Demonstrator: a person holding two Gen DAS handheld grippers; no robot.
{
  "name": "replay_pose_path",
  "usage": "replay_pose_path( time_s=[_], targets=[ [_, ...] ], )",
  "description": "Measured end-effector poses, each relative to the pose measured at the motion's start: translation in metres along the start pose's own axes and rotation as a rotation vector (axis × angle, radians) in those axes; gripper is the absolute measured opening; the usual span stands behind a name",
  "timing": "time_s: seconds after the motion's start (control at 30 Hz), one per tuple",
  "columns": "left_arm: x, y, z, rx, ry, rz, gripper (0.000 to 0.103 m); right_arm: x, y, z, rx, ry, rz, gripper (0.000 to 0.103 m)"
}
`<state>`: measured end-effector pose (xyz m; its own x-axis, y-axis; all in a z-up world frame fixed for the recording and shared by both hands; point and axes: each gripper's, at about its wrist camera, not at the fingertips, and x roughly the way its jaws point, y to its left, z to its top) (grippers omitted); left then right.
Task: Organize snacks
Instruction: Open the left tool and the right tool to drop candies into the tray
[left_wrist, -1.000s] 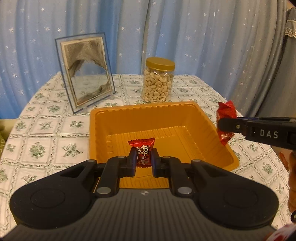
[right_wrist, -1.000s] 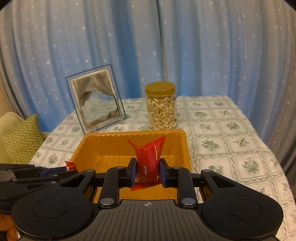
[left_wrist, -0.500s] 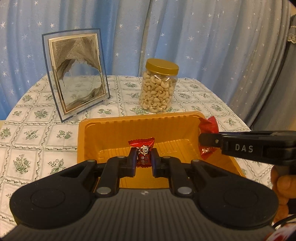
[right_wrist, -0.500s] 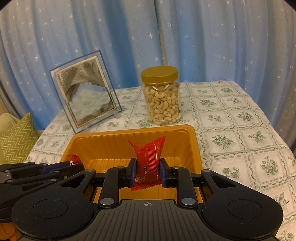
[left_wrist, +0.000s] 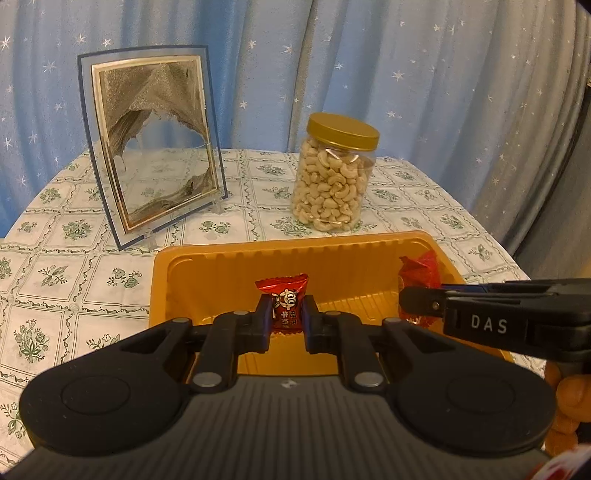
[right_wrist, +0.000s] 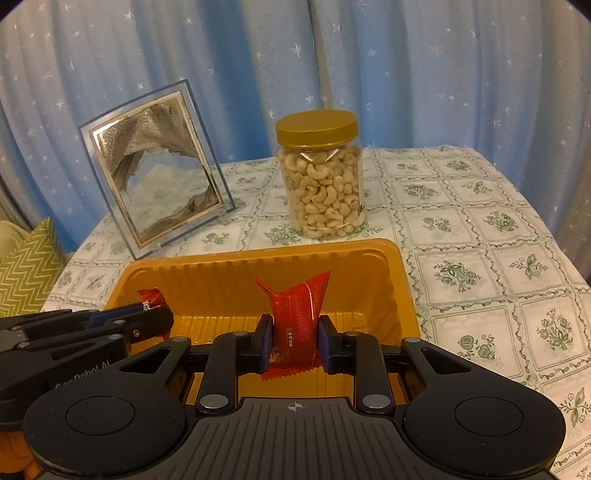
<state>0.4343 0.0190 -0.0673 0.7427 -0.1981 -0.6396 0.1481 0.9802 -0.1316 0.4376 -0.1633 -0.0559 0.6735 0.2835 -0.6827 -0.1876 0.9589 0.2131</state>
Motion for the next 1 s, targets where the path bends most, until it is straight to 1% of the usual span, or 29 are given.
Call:
replay_pose_path(
  time_s=[0.03, 0.07, 0.1, 0.27, 0.6, 0.67, 0.73, 0.77, 0.8, 0.83, 0.87, 1.0],
  targets=[
    [0.002, 0.001, 0.0, 0.001, 0.002, 0.009, 0.033, 0.002, 0.0, 0.0, 0.0, 0.003, -0.002, 0.026],
    [0.004, 0.002, -0.001, -0.002, 0.009, 0.029, 0.043, 0.003, 0.0, -0.001, 0.0, 0.006, -0.004, 0.026],
    [0.004, 0.003, -0.002, -0.007, 0.014, 0.04, 0.048, 0.004, 0.0, -0.001, 0.001, 0.008, -0.004, 0.026],
    [0.003, 0.008, -0.004, -0.001, 0.026, 0.048, 0.048, 0.007, -0.001, -0.001, 0.007, 0.011, -0.003, 0.026],
    [-0.001, 0.008, -0.004, 0.005, 0.022, 0.053, 0.048, 0.004, -0.001, 0.0, 0.029, 0.0, 0.007, 0.026],
    [-0.001, 0.008, -0.004, 0.004, 0.024, 0.052, 0.048, 0.003, -0.002, 0.0, 0.031, -0.006, 0.019, 0.026],
    [-0.001, 0.009, -0.004, 0.007, 0.024, 0.054, 0.048, 0.001, -0.002, 0.0, 0.038, -0.03, 0.051, 0.028],
    [-0.001, 0.009, -0.005, 0.008, 0.025, 0.057, 0.048, 0.0, -0.002, 0.0, 0.046, -0.038, 0.068, 0.03],
    [-0.001, 0.009, -0.005, 0.007, 0.025, 0.059, 0.048, 0.0, -0.003, 0.0, 0.059, -0.042, 0.076, 0.045],
    [-0.001, 0.009, -0.005, 0.006, 0.026, 0.059, 0.048, -0.001, -0.004, 0.001, 0.071, -0.049, 0.074, 0.062],
    [-0.002, 0.01, -0.005, 0.006, 0.026, 0.06, 0.048, -0.003, -0.006, 0.001, 0.083, -0.06, 0.069, 0.065],
    [-0.002, 0.011, -0.006, 0.008, 0.025, 0.062, 0.048, -0.007, -0.009, 0.005, 0.098, -0.081, 0.053, 0.065]
  ],
)
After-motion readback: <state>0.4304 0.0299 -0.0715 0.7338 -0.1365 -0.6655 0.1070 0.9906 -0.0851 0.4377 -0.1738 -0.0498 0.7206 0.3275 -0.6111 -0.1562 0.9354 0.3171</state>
